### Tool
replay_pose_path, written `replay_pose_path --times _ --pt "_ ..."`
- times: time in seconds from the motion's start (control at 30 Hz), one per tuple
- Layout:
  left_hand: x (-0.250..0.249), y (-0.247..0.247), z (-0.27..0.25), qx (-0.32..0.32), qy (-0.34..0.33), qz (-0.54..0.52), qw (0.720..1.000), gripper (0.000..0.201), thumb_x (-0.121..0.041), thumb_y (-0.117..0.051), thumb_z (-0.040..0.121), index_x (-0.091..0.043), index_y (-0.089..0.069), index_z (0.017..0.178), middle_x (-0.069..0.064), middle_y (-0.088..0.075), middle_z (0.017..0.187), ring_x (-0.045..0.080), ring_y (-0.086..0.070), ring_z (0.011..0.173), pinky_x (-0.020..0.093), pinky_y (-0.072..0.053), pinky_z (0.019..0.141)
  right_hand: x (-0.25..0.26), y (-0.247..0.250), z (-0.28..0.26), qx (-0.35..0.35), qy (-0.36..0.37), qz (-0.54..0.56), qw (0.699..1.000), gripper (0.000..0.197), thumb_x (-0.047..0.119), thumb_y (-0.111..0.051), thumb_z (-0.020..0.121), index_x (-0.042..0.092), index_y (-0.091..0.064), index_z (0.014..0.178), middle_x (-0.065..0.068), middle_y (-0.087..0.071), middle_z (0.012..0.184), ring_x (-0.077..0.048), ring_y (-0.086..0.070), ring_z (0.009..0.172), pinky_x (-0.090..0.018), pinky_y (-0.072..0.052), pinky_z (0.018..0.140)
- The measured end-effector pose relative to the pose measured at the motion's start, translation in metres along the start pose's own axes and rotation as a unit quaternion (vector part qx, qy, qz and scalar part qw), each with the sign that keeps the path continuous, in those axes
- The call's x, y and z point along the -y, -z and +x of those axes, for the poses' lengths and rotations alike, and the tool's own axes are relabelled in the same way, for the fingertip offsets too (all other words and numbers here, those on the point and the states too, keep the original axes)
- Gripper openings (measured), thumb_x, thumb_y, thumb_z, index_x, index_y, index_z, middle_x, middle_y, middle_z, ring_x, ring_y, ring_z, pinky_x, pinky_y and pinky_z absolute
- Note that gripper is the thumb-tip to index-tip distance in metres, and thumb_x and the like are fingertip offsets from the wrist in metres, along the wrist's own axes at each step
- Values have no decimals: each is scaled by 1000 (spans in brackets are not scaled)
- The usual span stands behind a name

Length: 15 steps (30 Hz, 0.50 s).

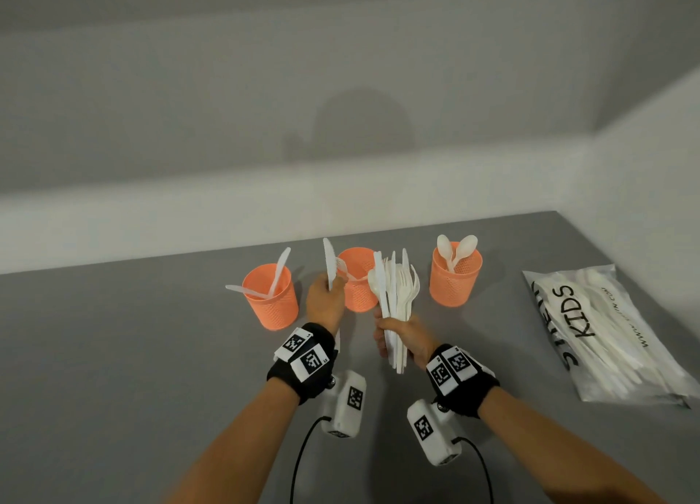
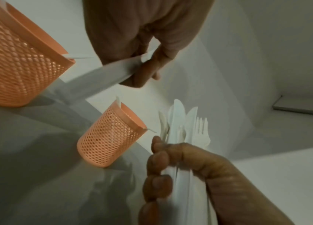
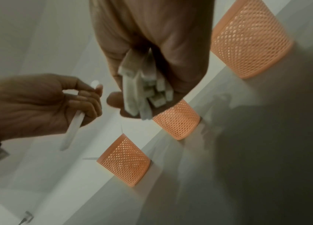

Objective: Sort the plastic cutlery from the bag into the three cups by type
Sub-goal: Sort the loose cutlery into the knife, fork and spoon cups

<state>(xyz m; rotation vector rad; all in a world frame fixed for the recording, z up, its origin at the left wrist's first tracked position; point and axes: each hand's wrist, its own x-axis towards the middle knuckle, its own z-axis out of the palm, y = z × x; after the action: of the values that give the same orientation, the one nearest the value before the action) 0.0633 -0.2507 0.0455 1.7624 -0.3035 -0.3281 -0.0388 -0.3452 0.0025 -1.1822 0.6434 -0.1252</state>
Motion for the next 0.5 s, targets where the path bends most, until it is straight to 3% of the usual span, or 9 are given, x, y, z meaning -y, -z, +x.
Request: replay_pose_path --times 0.13,0.2,0.27,0.37,0.5 --pt "4 -8 -6 70 -13 64 995 11 -18 -64 83 -10 -59 78 1 -61 72 17 -57 67 30 -48 69 1 -7 -3 -1 41 -43 998 7 -1 -53 88 5 -57 86 -5 -50 52 -13 -46 37 -22 -41 40" --pt "9 -14 -9 91 7 81 993 16 -19 -67 81 -11 -57 72 1 -60 68 14 -55 61 26 -46 62 3 -12 -4 15 61 -57 996 10 -1 -54 88 5 -56 81 -6 -49 51 -12 -46 36 -22 -42 41" --pt "13 -16 -9 99 29 75 992 20 -18 -65 82 -9 -54 68 1 -54 60 13 -47 51 23 -37 50 3 -14 -5 34 67 -64 995 11 4 -57 89 9 -58 79 -5 -50 51 -12 -48 37 -24 -44 43" --pt "13 -16 -8 105 39 72 991 28 -12 -59 84 -11 -50 58 -1 -48 50 12 -42 46 21 -32 46 0 -11 -6 51 53 -57 996 8 13 -60 89 11 -59 81 -4 -54 56 -13 -53 43 -25 -47 47" --pt "9 -11 -6 75 46 12 996 21 -12 -46 92 -8 -56 74 1 -54 62 8 -48 49 21 -35 48 1 -10 -6 46 24 -15 999 10 24 -56 92 14 -59 90 -4 -62 66 -13 -61 52 -25 -50 49"
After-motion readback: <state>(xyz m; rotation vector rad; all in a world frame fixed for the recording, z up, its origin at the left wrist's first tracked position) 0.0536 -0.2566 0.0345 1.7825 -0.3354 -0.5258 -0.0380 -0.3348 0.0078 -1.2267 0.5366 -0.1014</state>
